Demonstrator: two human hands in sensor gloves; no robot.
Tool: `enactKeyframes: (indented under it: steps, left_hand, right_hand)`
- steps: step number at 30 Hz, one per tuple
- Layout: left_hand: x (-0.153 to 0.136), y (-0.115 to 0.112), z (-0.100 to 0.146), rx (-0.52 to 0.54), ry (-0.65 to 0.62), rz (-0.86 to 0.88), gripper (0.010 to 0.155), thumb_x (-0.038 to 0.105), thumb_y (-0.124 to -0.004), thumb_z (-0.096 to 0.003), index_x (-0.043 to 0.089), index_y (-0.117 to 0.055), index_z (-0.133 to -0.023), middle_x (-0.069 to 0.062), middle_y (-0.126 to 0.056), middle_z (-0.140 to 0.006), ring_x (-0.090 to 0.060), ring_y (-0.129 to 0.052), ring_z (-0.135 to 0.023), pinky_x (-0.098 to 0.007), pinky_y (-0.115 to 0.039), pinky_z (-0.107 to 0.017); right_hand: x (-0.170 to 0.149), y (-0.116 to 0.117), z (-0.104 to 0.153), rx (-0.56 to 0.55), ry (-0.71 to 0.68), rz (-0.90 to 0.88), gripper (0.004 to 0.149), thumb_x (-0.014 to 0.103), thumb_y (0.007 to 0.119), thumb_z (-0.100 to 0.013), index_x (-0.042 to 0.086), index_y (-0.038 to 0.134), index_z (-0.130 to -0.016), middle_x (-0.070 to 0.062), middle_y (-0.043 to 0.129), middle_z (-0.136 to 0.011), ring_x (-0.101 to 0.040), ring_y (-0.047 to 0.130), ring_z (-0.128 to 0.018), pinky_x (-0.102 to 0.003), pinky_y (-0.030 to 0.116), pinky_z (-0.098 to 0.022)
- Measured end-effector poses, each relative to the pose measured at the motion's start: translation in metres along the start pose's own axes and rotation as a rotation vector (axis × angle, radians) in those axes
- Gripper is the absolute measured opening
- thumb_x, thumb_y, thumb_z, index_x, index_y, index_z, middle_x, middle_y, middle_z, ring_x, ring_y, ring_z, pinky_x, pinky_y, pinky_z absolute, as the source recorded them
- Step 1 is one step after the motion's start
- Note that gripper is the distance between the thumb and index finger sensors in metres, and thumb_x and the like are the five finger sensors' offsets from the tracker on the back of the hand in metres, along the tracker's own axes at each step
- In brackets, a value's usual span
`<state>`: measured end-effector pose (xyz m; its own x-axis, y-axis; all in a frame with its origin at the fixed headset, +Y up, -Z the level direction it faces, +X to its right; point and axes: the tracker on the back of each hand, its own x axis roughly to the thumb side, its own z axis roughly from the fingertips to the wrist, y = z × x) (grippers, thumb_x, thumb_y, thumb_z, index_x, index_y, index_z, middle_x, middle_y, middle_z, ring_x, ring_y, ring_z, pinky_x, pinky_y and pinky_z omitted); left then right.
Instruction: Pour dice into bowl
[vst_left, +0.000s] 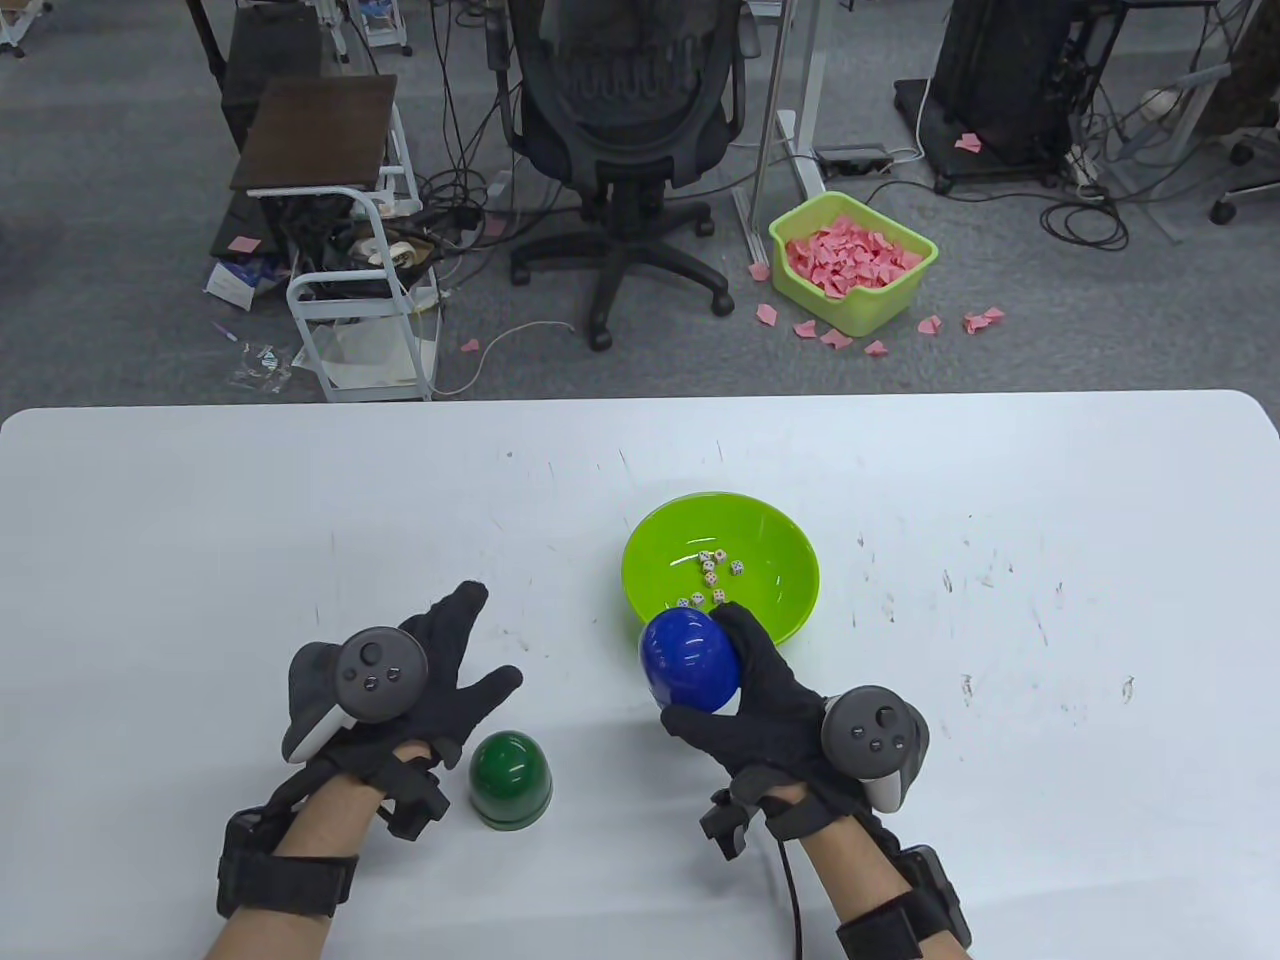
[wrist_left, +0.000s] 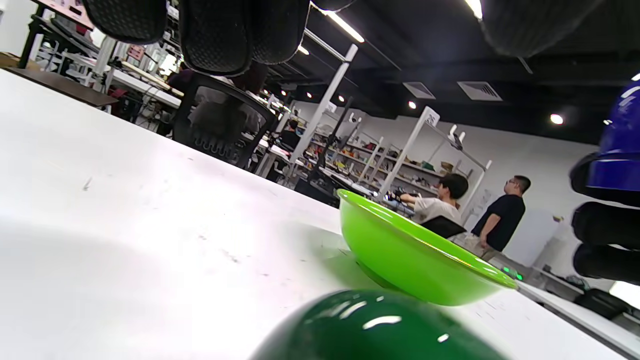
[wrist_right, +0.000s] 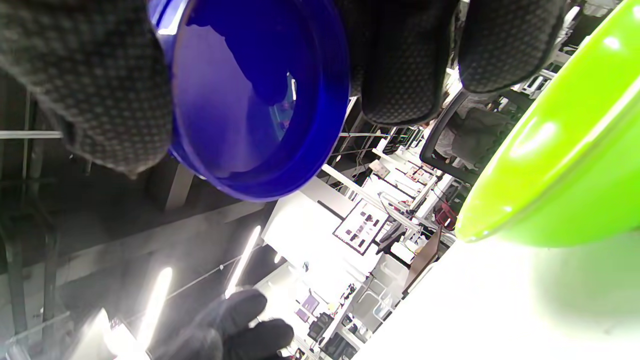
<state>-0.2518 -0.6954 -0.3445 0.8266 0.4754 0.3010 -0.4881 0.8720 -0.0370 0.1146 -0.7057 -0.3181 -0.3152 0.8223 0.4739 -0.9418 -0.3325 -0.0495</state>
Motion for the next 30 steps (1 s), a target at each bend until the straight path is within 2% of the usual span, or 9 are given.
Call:
enactKeyframes:
  steps: [6, 19, 30]
  left_hand:
    - [-0.013, -0.009, 0.003, 0.029, -0.003, 0.087, 0.089, 0.069, -0.069, -0.0445, 0.024, -0.033, -0.113, -0.015, -0.056, -0.115, -0.042, -0.066, -0.102, -0.065, -0.057, -0.075]
    - [-0.027, -0.007, 0.016, 0.048, -0.024, 0.132, 0.089, 0.069, -0.069, -0.0447, 0.024, -0.032, -0.112, -0.015, -0.057, -0.114, -0.041, -0.066, -0.102, -0.066, -0.057, -0.075]
    - [-0.035, -0.008, 0.015, 0.038, -0.001, 0.196, 0.090, 0.068, -0.069, -0.0448, 0.023, -0.031, -0.112, -0.015, -0.057, -0.114, -0.042, -0.065, -0.103, -0.066, -0.056, -0.075]
  right_hand:
    - [-0.008, -0.002, 0.001, -0.016, 0.048, -0.040, 0.100, 0.050, 0.100, -0.033, 0.006, 0.046, -0.104, -0.022, 0.066, -0.105, -0.049, 0.083, -0.077, -0.070, 0.068, -0.059]
    - [-0.010, 0.001, 0.002, -0.010, 0.088, -0.046, 0.100, 0.051, 0.101, -0.031, 0.008, 0.048, -0.104, -0.021, 0.070, -0.104, -0.048, 0.084, -0.077, -0.070, 0.068, -0.059]
    - [-0.020, 0.037, 0.002, 0.188, 0.194, 0.048, 0.100, 0.051, 0.102, -0.030, 0.007, 0.050, -0.103, -0.022, 0.072, -0.102, -0.049, 0.083, -0.076, -0.071, 0.068, -0.058]
